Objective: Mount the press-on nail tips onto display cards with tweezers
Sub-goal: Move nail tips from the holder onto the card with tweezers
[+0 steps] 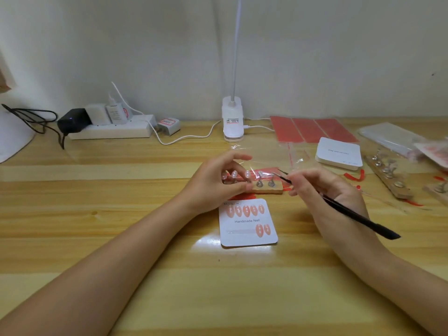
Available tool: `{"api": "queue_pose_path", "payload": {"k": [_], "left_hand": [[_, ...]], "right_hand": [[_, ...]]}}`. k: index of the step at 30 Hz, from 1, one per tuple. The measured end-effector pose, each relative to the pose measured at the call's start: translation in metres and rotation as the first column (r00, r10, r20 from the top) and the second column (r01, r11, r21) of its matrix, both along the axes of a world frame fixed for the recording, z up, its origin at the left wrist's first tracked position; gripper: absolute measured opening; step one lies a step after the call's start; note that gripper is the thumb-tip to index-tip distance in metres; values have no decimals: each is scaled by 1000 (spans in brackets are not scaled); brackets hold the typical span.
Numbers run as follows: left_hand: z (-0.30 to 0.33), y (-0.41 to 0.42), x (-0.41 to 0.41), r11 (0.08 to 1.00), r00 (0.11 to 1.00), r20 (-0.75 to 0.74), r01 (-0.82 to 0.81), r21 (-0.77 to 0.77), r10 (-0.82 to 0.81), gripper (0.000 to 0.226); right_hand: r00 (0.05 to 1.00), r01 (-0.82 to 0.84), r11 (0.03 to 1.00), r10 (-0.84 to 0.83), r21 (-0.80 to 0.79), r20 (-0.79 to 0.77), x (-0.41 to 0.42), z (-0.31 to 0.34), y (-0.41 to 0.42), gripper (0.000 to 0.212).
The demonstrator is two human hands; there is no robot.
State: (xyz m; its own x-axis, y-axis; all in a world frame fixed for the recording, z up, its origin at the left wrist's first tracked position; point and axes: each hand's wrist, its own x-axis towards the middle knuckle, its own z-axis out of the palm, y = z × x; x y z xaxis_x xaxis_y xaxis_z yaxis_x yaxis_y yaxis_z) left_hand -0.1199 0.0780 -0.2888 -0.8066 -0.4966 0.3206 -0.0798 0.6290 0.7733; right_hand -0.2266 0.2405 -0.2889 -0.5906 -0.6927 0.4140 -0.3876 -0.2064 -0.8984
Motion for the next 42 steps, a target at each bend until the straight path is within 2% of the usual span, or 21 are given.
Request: {"api": "queue_pose_path", "payload": {"k": [2,7,12,15,17,19,29,39,42], "left_hand": [[-1,-1,0,1000,1000,-1,2,8,-2,43],[-4,-2,0,999,1000,-15,4,33,-3,38],[-3,-3,0,998,1000,-11,0,68,1,39],[-4,-4,0,996,1000,-17,1,85,0,39],[-4,-4,0,996,1000,-20,1,92,1,39],[-3,-4,0,995,1000,-23,3,97,-1,38],[-2,-3,1,994,1000,-24,4,107,-2,38],[0,-2,1,998,1000,-13,-3,70,4,37],[1,-1,1,999,1000,-5,1,52,0,35]], "right_hand": [[1000,-8,1000,7,-25,-18,0,1,1,14],[973,-8,999,16,35,-231,-14,13,-6,13],[971,58,995,-76,-87,-225,-20,9,-23,13],[883,82,988,-132,-128,-451,-17,-3,-26,13],[788,27,990,-107,-141,-606,-20,-6,-24,13],[726,-22,992,-71,-127,-684,-23,-8,-23,12],[628,8,1000,-22,-22,-778,-27,-8,-27,18],[654,-2,999,-40,-55,-756,-25,-9,-29,13],[708,-15,999,-22,-46,-706,-22,-8,-30,11]]}}
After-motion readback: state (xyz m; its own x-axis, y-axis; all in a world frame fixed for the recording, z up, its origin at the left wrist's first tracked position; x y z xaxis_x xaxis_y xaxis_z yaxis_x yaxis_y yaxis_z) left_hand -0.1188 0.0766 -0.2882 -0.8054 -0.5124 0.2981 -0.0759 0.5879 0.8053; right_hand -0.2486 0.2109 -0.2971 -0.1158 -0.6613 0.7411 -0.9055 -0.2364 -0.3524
